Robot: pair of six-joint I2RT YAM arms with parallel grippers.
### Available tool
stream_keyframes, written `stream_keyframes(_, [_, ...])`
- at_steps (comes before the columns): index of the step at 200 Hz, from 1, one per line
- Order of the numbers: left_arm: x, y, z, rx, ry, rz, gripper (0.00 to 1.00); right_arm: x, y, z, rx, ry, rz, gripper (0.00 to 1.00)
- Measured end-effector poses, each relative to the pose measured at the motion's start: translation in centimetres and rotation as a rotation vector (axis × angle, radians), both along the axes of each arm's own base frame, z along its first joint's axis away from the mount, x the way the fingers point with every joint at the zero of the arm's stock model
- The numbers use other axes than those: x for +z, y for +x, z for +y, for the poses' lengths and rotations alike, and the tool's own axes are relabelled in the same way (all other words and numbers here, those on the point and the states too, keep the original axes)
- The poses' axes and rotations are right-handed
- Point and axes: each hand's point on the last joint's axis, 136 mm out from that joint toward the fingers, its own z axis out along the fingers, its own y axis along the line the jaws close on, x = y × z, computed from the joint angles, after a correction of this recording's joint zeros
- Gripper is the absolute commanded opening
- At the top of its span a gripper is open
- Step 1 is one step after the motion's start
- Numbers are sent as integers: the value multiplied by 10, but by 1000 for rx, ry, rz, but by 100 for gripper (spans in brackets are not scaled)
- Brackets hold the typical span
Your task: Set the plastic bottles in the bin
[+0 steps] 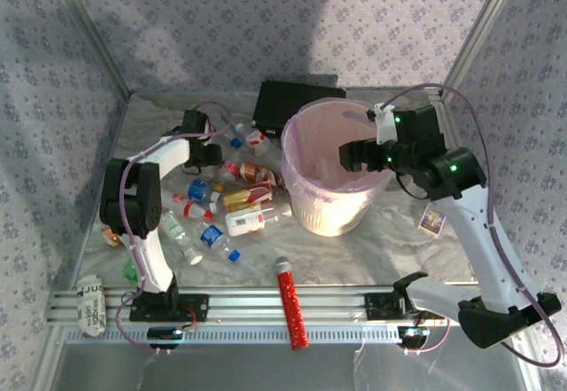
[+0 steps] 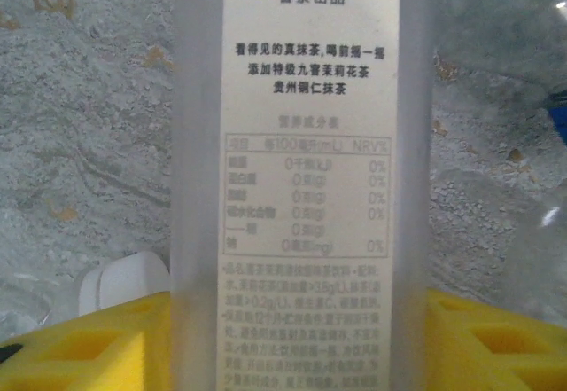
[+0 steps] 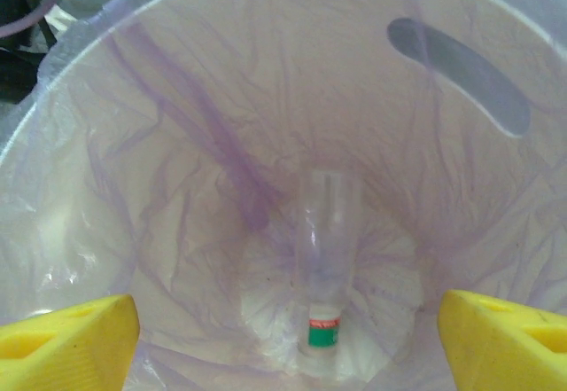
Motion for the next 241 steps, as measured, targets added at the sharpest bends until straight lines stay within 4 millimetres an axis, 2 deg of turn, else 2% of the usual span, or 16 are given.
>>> stream_keyframes(40, [7, 4, -1, -4, 0, -12, 52, 11, -4, 3, 9, 28, -20, 88])
stream_keyframes(65, [24, 5, -2, -10, -8, -43, 51, 16, -8, 12, 36, 42, -25, 88])
stream_keyframes(87, [63, 3, -5, -19, -36, -118, 51, 28, -7, 25, 63, 68, -45, 88])
stream_keyframes(110, [129, -3, -11, -47, -100, -270, 50, 43, -6, 44, 110, 98, -74, 89])
stream_keyframes(136, [206, -32, -27, -127, -201, -458, 48, 62, -2, 68, 160, 141, -109, 90])
stream_keyframes(158, [247, -64, -57, -257, -291, -563, 47, 78, 3, 95, 217, 177, -130, 90])
stream_keyframes(177, [264, -93, -87, -377, -370, -601, 47, 88, 11, 121, 261, 207, -132, 90])
stream_keyframes(199, [273, -121, -116, -495, -444, -618, 47, 94, 24, 151, 302, 240, -117, 91])
stream_keyframes(241, [289, -149, -150, -628, -514, -646, 47, 81, 52, 195, 334, 274, -49, 93])
